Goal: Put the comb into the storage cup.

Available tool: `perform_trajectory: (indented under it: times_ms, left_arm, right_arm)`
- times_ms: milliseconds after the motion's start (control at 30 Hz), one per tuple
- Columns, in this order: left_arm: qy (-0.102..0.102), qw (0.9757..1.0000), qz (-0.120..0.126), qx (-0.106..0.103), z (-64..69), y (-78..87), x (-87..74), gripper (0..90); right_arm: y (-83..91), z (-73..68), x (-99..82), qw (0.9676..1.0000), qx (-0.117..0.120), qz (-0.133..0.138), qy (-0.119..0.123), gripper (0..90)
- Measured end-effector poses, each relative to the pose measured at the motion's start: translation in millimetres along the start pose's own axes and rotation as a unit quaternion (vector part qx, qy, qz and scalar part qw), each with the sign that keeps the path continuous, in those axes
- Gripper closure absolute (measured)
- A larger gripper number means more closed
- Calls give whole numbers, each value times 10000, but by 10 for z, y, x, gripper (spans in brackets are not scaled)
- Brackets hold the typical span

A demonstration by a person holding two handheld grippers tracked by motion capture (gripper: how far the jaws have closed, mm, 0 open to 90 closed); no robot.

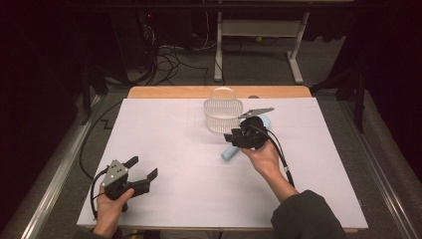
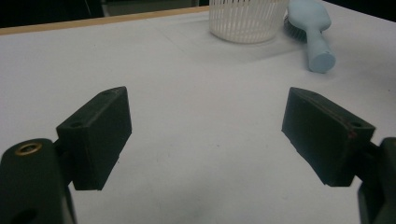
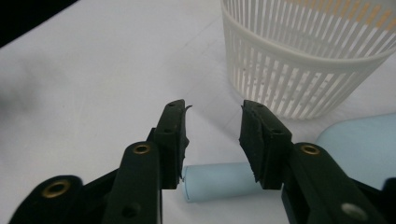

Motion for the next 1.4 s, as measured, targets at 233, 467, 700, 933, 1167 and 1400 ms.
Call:
perform_trajectory:
  times_ms: [233, 467, 700, 933, 1167, 1400]
  left_arm:
    - [3, 10000, -2, -8, -3, -1, -1, 169]
    - [8, 10000, -1, -6, -3, 0, -1, 168]
    - [16, 10000, 1, 36, -14, 2, 0, 168]
    - [17, 10000, -26, 74, -43, 4, -10, 167]
    - [-39, 9999, -64, 69, -20, -1, -16, 166]
    - [-24, 9998, -96, 144, -32, 5, -25, 156]
  right_arm:
    - [-195, 18, -10, 9977, -101, -674, 12, 741]
    - [-366, 47, 1, 9929, -231, -1166, 57, 847]
    - [-482, 86, 11, 9899, -347, -1373, -70, 900]
    - [-603, 81, -10, 9863, -411, -1593, -70, 900]
    - [-620, 58, -44, 9839, -412, -1736, -52, 900]
    - [-631, 61, -74, 9815, -426, -1869, -45, 900]
Point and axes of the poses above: each handheld gripper's, and its own axes: y roughly backward along the jaws, x roughly out of its top, z roughly to its right, the point moved 6 cm from there along -y, roughly forward along the jaws, and after that the axes turned 6 degrees about -z, right-handed, at the moved point
